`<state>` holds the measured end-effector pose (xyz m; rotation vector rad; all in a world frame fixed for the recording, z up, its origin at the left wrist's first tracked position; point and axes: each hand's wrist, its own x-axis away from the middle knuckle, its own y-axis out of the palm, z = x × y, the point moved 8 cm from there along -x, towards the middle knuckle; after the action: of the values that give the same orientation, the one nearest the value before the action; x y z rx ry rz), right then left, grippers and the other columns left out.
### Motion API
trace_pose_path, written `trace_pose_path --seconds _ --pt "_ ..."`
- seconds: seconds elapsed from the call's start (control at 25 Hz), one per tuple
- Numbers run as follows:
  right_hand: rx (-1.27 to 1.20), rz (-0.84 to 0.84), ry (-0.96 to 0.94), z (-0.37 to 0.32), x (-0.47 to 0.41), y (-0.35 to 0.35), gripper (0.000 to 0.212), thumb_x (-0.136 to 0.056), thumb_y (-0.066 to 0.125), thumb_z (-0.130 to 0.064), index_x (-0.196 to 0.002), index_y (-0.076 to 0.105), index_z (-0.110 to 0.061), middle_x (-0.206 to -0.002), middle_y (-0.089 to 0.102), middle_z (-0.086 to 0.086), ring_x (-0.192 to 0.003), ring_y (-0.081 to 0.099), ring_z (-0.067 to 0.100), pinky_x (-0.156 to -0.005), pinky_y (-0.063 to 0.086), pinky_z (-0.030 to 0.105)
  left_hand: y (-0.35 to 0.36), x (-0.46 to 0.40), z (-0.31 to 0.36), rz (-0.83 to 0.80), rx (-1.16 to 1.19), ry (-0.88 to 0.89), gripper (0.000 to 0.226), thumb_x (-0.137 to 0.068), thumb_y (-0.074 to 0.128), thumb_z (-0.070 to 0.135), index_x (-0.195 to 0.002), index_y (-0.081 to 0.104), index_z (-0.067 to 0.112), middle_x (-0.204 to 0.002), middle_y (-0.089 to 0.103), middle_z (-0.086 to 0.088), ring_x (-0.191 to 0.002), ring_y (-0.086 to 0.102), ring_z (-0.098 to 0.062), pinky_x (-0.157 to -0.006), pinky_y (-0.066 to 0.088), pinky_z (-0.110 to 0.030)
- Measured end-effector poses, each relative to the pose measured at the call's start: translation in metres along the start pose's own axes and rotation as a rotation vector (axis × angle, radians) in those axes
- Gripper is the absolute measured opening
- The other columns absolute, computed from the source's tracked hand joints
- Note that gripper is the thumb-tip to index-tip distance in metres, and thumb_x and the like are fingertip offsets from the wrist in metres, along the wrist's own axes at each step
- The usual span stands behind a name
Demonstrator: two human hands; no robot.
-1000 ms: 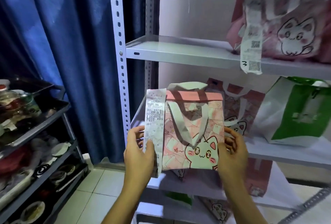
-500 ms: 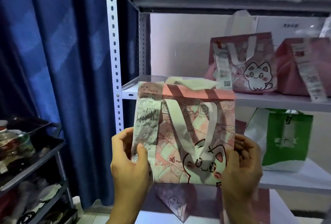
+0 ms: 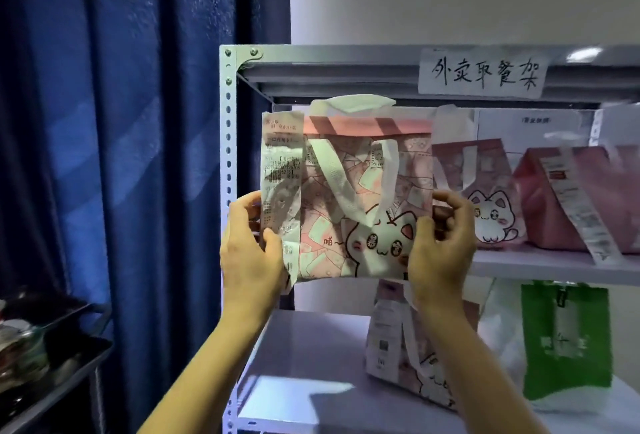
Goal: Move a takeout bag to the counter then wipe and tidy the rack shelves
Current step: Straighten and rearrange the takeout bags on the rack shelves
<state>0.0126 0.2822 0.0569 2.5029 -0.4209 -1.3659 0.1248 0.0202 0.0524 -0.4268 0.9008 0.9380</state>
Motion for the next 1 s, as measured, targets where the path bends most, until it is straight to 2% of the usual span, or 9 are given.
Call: trace_pose_path --seconds 0.12,0.24,0.36,0.4,0.48,0.56,0.72,0.84,1.0 --pt "0.063 -0.05 -0.008 0.018 -0.019 0.022 0.02 -0.099 0.055 -0.002 -0.118 0.056 -0.011 -0.099 0.063 0.003 -0.082 0.063 0.007 -0.067 0.055 0.018 0.019 -0.022 -0.017 0.005 -0.054 -0.019 0.049 -0.085 0.051 -0.003 -0.12 0.052 0.032 -0.101 0.063 0.017 -0.093 0.056 -0.017 -0.075 0.046 -0.023" --pt "0.187 -0.111 0.03 0.041 -0.037 0.038 0.026 -0.1 0.055 -0.006 -0.122 0.055 -0.018 -0.098 0.064 -0.003 -0.08 0.064 -0.002 -0.059 0.054 0.014 0.037 -0.044 -0.034 -0.029 -0.083 -0.02 0.048 -0.084 0.051 -0.005 -0.12 0.053 0.027 -0.103 0.067 0.01 -0.089 0.061 -0.016 -0.074 0.045 -0.016" --pt "0.379 -0.189 0.088 0.066 -0.049 0.048 0.042 -0.096 0.055 -0.004 -0.129 0.055 -0.03 -0.11 0.061 0.0 -0.091 0.063 0.009 -0.067 0.052 0.015 0.051 -0.063 -0.053 -0.084 -0.081 -0.037 0.045 -0.087 0.053 -0.004 -0.121 0.054 0.025 -0.099 0.068 0.009 -0.085 0.062 -0.005 -0.074 0.051 -0.02" --pt "0.426 -0.217 0.112 0.074 -0.051 0.051 0.047 -0.095 0.055 -0.004 -0.132 0.054 -0.033 -0.112 0.058 0.002 -0.092 0.062 0.013 -0.069 0.054 0.019 0.054 -0.067 -0.061 -0.101 -0.091 -0.048 0.044 -0.088 0.053 -0.002 -0.123 0.055 0.026 -0.097 0.067 0.009 -0.084 0.062 -0.001 -0.074 0.051 -0.021" --pt "0.471 -0.273 0.192 0.091 -0.052 0.057 0.055 -0.094 0.055 -0.006 -0.138 0.05 -0.039 -0.113 0.055 0.002 -0.095 0.064 0.019 -0.076 0.06 0.036 0.062 -0.074 -0.078 -0.154 -0.109 -0.077 0.049 -0.09 0.054 0.001 -0.13 0.054 0.028 -0.098 0.067 0.009 -0.082 0.062 0.005 -0.069 0.046 -0.008" --pt "0.48 -0.321 0.259 0.106 -0.048 0.062 0.063 -0.094 0.057 -0.007 -0.145 0.043 -0.042 -0.12 0.056 -0.001 -0.101 0.064 0.022 -0.082 0.06 0.045 0.072 -0.077 -0.091 -0.235 -0.114 -0.115 0.057 -0.091 0.053 0.0 -0.14 0.048 0.03 -0.109 0.067 0.005 -0.091 0.064 0.0 -0.076 0.045 -0.006" --pt "0.503 -0.423 0.32 0.128 -0.038 0.073 0.072 -0.096 0.053 -0.013 -0.155 0.025 -0.043 -0.141 0.051 -0.004 -0.103 0.066 0.022 -0.085 0.06 0.047 0.091 -0.081 -0.108 -0.342 -0.163 -0.16 0.069 -0.09 0.048 0.001 -0.153 0.033 0.024 -0.145 0.052 -0.005 -0.128 0.053 -0.023 -0.11 0.041 -0.041" --pt "0.589 -0.504 0.367 0.143 -0.039 0.085 0.074 -0.097 0.05 -0.022 -0.159 0.013 -0.04 -0.167 0.021 -0.001 -0.135 0.049 0.032 -0.103 0.05 0.05 0.102 -0.082 -0.114 -0.411 -0.206 -0.177 0.074 -0.091 0.049 0.003 -0.157 0.021 0.019 -0.156 0.038 -0.007 -0.14 0.04 -0.024 -0.116 0.033 -0.04" --pt "0.695 -0.561 0.404 0.155 -0.043 0.097 0.078 -0.098 0.051 -0.025 -0.16 0.006 -0.038 -0.17 -0.004 0.005 -0.147 0.031 0.039 -0.114 0.039 0.053 0.11 -0.084 -0.119 -0.497 -0.237 -0.203 0.08 -0.092 0.049 0.005 -0.159 0.007 0.018 -0.162 0.026 -0.007 -0.142 0.036 -0.023 -0.113 0.032 -0.036"
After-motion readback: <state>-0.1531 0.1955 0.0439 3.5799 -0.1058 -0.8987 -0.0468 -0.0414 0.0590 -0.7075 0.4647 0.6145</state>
